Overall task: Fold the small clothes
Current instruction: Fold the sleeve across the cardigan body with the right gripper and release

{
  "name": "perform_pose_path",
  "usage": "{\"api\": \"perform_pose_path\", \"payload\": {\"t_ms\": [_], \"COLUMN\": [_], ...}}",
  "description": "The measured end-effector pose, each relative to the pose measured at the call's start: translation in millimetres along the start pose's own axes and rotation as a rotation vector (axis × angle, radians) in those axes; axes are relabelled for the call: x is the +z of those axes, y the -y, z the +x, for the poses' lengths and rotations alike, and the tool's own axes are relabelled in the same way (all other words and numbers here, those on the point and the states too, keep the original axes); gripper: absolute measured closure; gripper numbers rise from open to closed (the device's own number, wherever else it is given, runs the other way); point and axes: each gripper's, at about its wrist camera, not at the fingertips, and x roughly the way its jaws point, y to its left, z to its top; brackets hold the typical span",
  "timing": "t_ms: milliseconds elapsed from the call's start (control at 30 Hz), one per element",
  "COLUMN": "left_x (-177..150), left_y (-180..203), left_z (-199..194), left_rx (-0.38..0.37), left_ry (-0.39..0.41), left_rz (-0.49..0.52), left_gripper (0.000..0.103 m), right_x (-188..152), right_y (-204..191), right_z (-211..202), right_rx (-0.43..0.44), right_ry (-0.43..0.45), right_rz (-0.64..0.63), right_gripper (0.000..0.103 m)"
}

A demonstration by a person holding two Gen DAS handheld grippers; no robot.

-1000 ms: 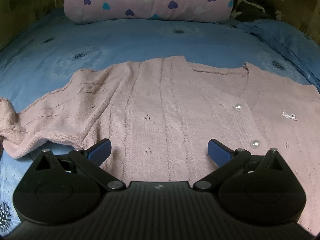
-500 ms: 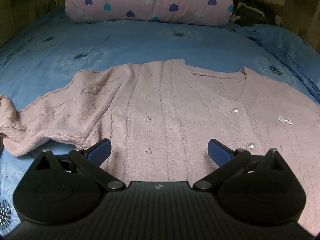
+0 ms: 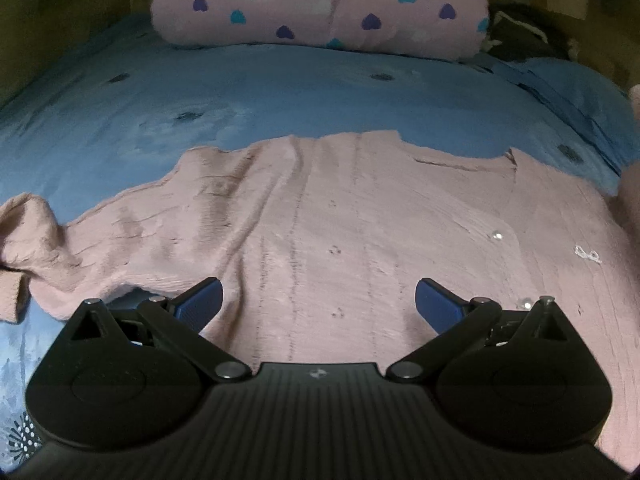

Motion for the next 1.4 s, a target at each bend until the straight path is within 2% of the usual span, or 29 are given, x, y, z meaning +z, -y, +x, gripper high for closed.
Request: {"api": "perform_pose_path", "payload": {"t_ms": [267,533,567,667,733,767,900,1033,1133,1233,1400], "left_x": [4,4,4,3,3,3,3,2,4,8,18], "left_y": [-10,-11,-11,-11,-10,-11,-11,-2,8,23,66], "left_z": [-1,3,3,3,4,5,3,-2,-11,-22,-33], "left_rx": [0.013,0.011,0.012,0.016,0.018,0.018,0.009,-0.015,-0.018,-0.031,-0.079], "left_ry": [-0.010,-0.031,-0.030,-0.028,-0.034,-0.036,-0.023,0.008,0.040,0.064,0.092], "left_rz": [-0.037,-0.048,-0.045,-0.040,-0.043,-0.047,-0.046,0.000,0.036,0.061,0.115], "left_gripper": [0.000,0.000,0.000,0.000,0.000,0.000,0.000,0.000,0.000,0.000,0.000], "right_x": [-48,-93,-96,-97,-97,-96,-91,-84,-78,-67,-56], "right_y": [-71,-88,-88,-88,-88,-89,-83,-64,-43,-22,15], "right_z": [42,62,61,58,53,51,34,8,-11,-23,-18], "right_rx": [0.115,0.202,0.203,0.231,0.249,0.254,0.272,0.311,0.331,0.297,0.082], "right_ry": [-0.147,-0.324,-0.333,-0.340,-0.358,-0.364,-0.388,-0.403,-0.380,-0.336,-0.274], "right_rz": [-0.065,-0.035,-0.037,-0.024,0.001,0.009,0.034,0.083,0.125,0.135,0.135], "right_gripper": [0.086,0.083,0.081,0.059,0.041,0.037,0.037,0.036,0.036,0.036,0.036]}}
